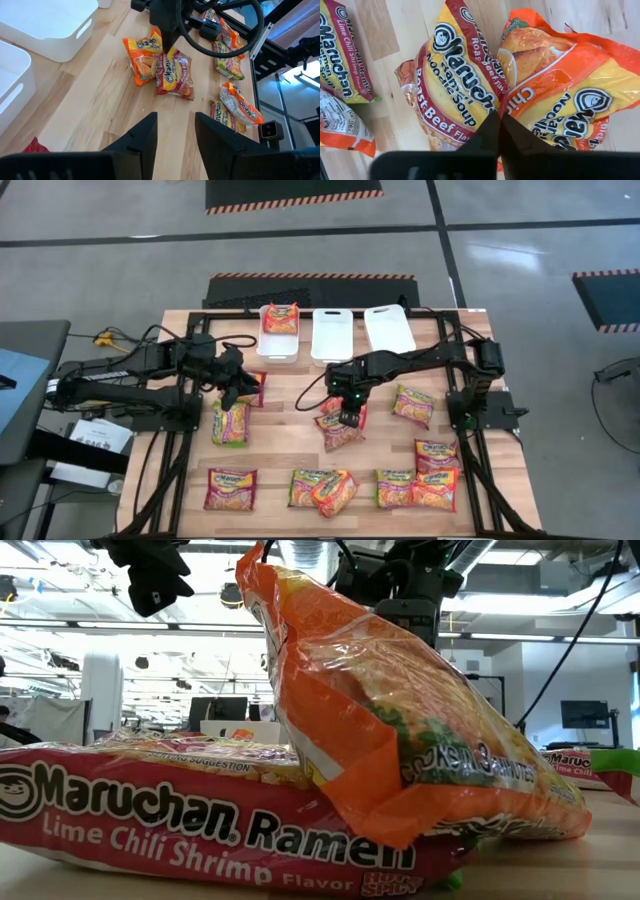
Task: Sort Maruchan noodles
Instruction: Put the red noodle pack into the right white bin
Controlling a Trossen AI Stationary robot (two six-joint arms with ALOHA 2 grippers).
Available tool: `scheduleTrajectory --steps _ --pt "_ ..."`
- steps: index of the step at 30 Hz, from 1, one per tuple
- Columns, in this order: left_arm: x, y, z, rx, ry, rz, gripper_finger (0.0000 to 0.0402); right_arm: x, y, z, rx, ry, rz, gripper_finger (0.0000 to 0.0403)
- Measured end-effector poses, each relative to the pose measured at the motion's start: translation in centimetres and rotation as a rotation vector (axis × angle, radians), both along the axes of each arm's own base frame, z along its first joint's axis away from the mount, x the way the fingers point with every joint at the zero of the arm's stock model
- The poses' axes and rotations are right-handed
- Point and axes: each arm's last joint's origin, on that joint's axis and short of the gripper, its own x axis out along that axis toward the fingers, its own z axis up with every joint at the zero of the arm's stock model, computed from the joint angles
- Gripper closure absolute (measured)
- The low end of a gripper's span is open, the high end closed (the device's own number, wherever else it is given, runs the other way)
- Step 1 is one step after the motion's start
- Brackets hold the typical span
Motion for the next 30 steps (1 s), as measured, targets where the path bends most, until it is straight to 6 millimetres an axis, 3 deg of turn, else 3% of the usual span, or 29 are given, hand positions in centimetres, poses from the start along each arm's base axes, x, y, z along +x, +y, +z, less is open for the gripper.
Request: scheduleTrajectory --steps 9,25,30 --pt "0.0 0.0 0.0 0.0 0.0 0.0 0.0285 -0.3 0.4 0.3 0.006 0.025 -0.004 0.0397" --pt "0.0 0.0 0.0 -0.003 0.002 0.001 0.0285 -1.3 2.5 8.9 -0.139 -0.032 0.015 0.0398" --pt "0.0 0.0 0.0 0.006 0.004 0.016 0.0285 -2.1 2.1 11.2 -0.206 -0.053 -0.02 0.0398"
